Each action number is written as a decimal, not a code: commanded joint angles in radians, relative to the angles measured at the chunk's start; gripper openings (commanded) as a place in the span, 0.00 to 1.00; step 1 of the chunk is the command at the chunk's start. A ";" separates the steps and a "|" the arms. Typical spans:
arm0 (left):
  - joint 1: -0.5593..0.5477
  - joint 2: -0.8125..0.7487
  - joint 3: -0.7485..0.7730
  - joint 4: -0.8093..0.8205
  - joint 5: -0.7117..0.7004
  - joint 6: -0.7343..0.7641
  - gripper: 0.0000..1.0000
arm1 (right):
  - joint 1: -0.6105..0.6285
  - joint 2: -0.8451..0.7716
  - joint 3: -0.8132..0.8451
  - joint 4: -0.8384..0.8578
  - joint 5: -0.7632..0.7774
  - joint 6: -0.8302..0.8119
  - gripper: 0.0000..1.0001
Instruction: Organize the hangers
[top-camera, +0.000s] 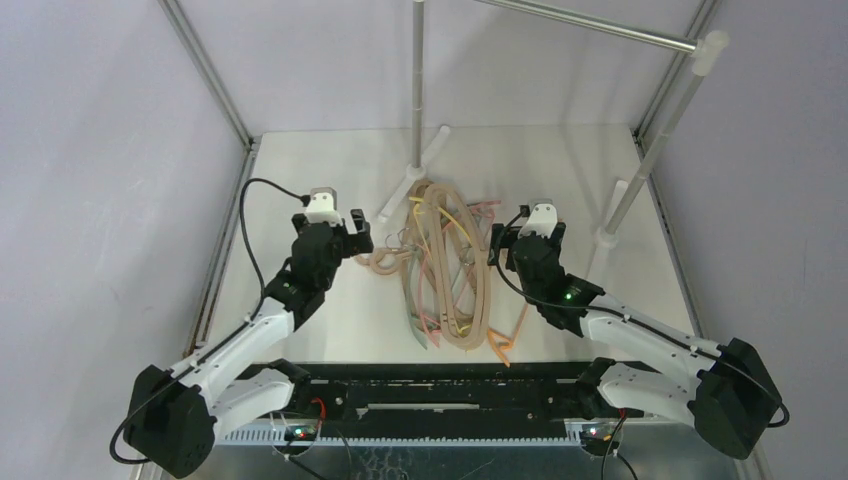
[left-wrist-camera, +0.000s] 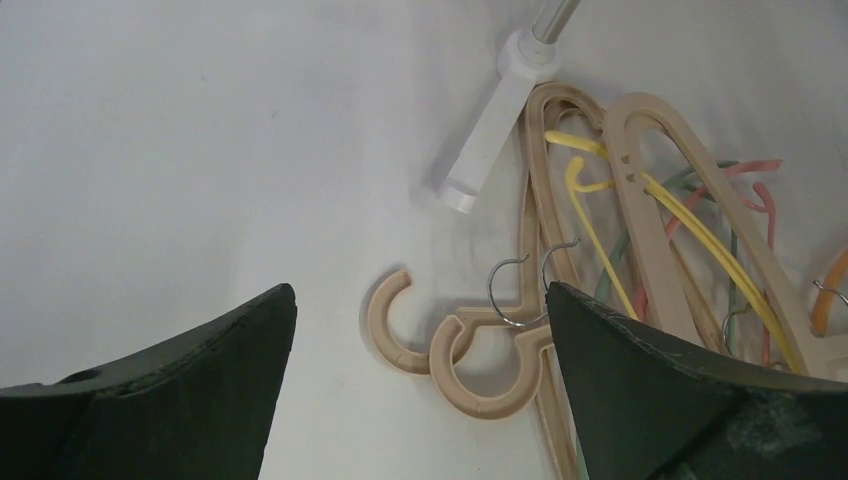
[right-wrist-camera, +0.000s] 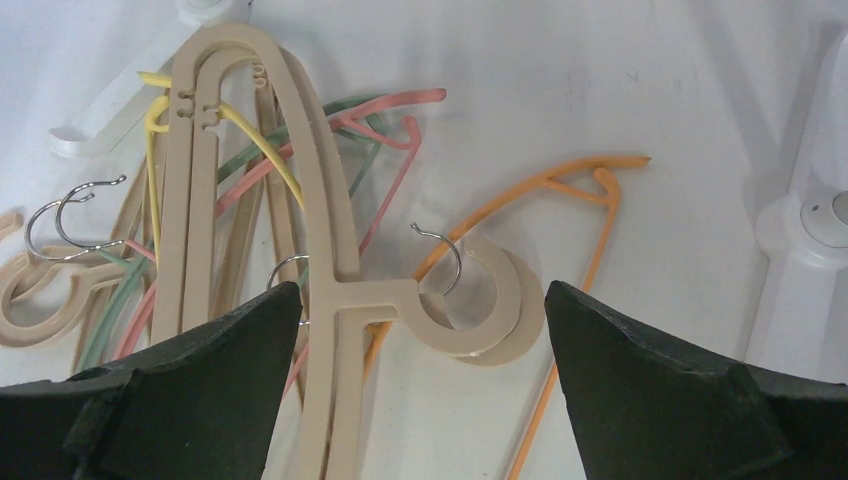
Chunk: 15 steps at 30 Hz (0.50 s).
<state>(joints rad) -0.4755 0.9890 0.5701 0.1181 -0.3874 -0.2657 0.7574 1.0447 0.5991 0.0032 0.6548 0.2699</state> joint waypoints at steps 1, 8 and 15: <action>-0.002 0.009 0.005 0.027 0.048 -0.014 0.99 | 0.008 -0.006 0.011 0.025 0.005 0.029 1.00; -0.058 0.026 0.014 -0.013 0.034 -0.028 0.99 | -0.031 -0.027 0.002 0.016 -0.039 0.040 1.00; -0.067 0.019 0.010 -0.023 0.011 -0.046 0.99 | -0.046 0.034 0.011 -0.052 -0.149 0.122 0.80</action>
<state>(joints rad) -0.5369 1.0164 0.5701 0.0921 -0.3607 -0.2901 0.7094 1.0466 0.5987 -0.0177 0.5789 0.3138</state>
